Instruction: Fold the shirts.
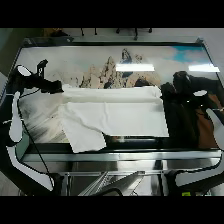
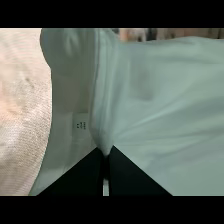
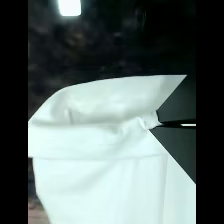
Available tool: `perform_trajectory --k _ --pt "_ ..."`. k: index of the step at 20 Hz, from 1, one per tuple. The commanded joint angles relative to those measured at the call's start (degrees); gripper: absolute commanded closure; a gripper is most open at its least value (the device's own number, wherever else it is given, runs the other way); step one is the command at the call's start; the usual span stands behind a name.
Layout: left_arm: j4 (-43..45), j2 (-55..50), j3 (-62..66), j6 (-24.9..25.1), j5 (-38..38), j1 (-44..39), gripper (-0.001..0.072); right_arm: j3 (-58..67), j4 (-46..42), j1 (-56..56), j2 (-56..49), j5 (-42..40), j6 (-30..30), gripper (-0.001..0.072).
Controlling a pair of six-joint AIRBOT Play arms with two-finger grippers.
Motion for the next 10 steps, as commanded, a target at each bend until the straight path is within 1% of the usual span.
perform_trajectory --k 1,3,4,5,6,7,10 --pt "0.2 0.2 -4.3 0.3 4.9 -0.6 0.0690 -2.6 -0.8 0.8 -0.7 -1.5 0.5 0.0697" --pt "0.1 0.2 -4.6 0.2 4.5 -0.9 0.0687 -2.6 -0.3 0.8 -0.6 -1.3 0.5 0.0696" --pt "-0.2 0.2 -4.2 -0.1 3.1 -0.9 0.0686 -2.5 0.2 0.7 -0.3 -0.8 0.5 0.0694" --pt "-0.2 0.2 -2.9 -0.2 0.4 -0.9 0.0520 -2.4 0.7 0.5 0.6 0.4 0.5 0.0642" --pt "-0.2 0.2 -0.7 -0.7 -2.6 -0.9 0.0164 -1.7 0.7 0.2 1.9 2.6 0.5 0.0422" --pt "-0.2 0.3 2.1 -3.2 -5.9 -0.6 0.0033 -1.0 0.6 -0.3 3.6 4.5 0.5 0.0303" --pt "0.0 2.0 8.6 -7.6 -16.1 0.9 0.0042 -0.2 0.1 -4.5 11.3 9.9 0.5 0.0302"
